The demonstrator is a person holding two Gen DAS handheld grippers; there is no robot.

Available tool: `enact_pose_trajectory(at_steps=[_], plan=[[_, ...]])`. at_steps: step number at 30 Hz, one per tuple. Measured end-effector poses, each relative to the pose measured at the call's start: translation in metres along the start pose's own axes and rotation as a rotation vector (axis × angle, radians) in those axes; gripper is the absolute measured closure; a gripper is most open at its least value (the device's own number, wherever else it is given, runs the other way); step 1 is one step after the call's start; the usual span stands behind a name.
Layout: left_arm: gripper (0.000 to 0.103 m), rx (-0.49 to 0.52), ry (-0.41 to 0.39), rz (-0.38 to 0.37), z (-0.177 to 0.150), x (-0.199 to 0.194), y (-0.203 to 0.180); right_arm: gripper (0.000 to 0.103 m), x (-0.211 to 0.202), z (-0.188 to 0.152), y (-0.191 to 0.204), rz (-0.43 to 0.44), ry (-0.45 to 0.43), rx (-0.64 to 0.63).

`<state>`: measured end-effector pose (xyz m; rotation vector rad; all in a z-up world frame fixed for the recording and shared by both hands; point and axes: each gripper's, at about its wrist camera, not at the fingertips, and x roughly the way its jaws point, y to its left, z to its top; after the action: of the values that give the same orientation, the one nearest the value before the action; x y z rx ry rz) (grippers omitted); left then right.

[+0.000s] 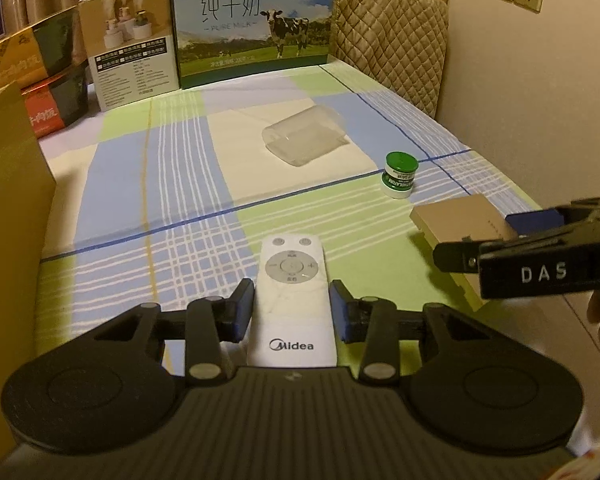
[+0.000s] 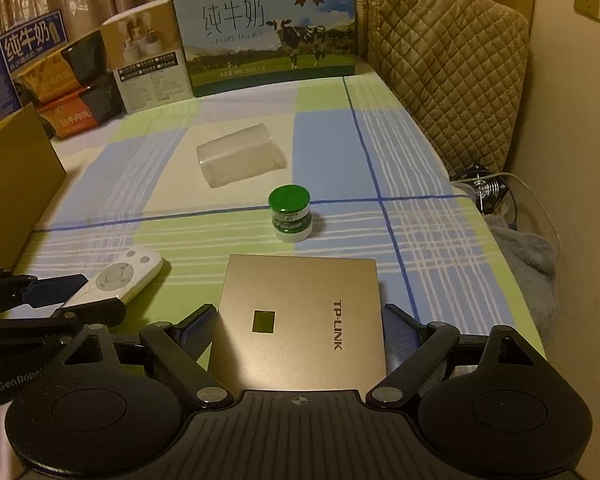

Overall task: Organize rigid objects
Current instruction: 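Carry the remote and gold panel with both tools over the cardboard box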

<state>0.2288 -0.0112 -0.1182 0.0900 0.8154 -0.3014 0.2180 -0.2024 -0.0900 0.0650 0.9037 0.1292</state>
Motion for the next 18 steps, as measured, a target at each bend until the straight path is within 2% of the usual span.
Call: enact_pose_trajectory(at_steps=[18], plan=[[0.068,-0.046,-0.012,0.009,-0.005,-0.062,0.011,0.018,-0.044,-0.014,0.022,0.038,-0.029,0.033]])
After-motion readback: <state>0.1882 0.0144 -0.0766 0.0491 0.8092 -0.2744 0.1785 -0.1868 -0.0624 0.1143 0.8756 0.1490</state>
